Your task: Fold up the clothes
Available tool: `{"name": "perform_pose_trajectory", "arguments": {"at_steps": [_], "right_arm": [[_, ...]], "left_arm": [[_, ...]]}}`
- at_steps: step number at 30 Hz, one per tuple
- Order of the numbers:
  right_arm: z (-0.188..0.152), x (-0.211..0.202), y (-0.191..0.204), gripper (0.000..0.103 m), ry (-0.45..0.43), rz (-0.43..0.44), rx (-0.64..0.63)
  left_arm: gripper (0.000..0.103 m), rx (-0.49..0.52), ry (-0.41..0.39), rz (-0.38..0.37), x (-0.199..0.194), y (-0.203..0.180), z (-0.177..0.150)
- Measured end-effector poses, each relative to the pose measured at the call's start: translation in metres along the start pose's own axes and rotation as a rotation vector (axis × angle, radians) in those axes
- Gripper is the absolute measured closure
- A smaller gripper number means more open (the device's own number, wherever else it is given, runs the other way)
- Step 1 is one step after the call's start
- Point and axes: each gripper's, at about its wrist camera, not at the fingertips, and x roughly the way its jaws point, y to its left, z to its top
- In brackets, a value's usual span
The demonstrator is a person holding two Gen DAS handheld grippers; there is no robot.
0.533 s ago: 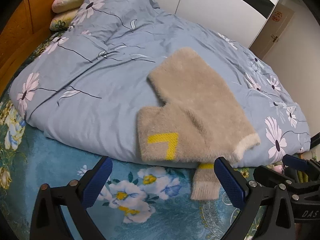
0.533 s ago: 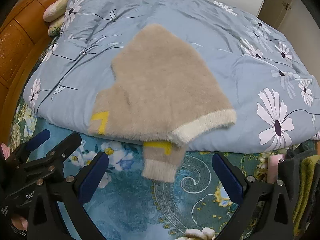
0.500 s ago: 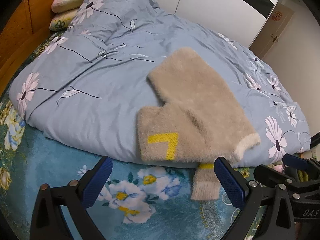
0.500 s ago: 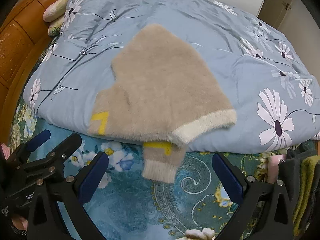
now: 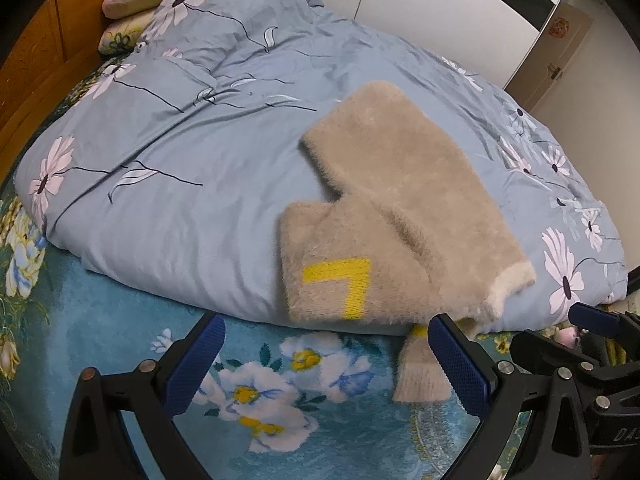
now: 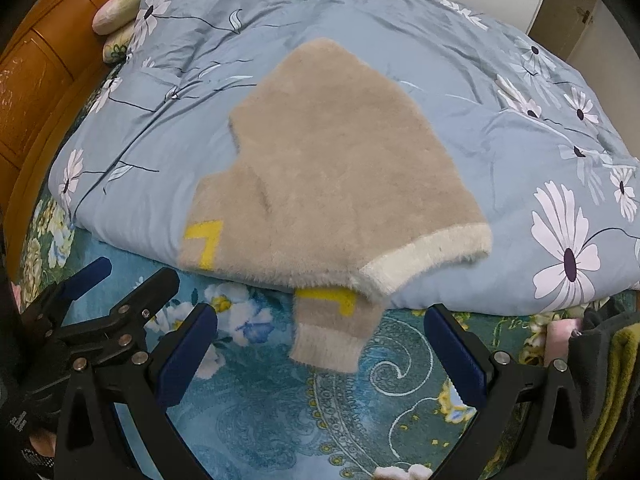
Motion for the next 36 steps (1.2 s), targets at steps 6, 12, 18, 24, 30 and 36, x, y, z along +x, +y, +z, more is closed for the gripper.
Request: {"name": "perform_pose_trajectory", "arguments": {"at_steps": [6,12,18,24,30,36], "right_arm": [[0.003,0.009,0.001,0.0,0.011,-0.01,-0.01],[0.006,0.013,0.0,0.0,0.016,-0.011,-0.013],[0.007,0.014,-0.003,0.0,0.015,-0.013,-0.016],[0.008,0.013,-0.007,0.0,0.014,-0.009,-0.011],[0.007,0.012,-0.007,0.0,0.014,-0.01,-0.003],[0.006,0.01,-0.009,0.0,0.012,-0.01,0.001]], "left_arm": [[0.0,-0.004,0.01,0.001,0.008,0.002,0.001],[0.0,-0.006,0.015,-0.008,0.014,0.002,0.002],[0.0,-0.018,0.026,-0.041,0.019,-0.001,0.003],[0.0,-0.008,0.017,-0.036,0.019,-0.006,0.003],[0.0,0.002,0.013,-0.028,0.018,-0.008,0.003],[0.0,-0.001,0.012,-0.027,0.015,-0.009,0.002]]}}
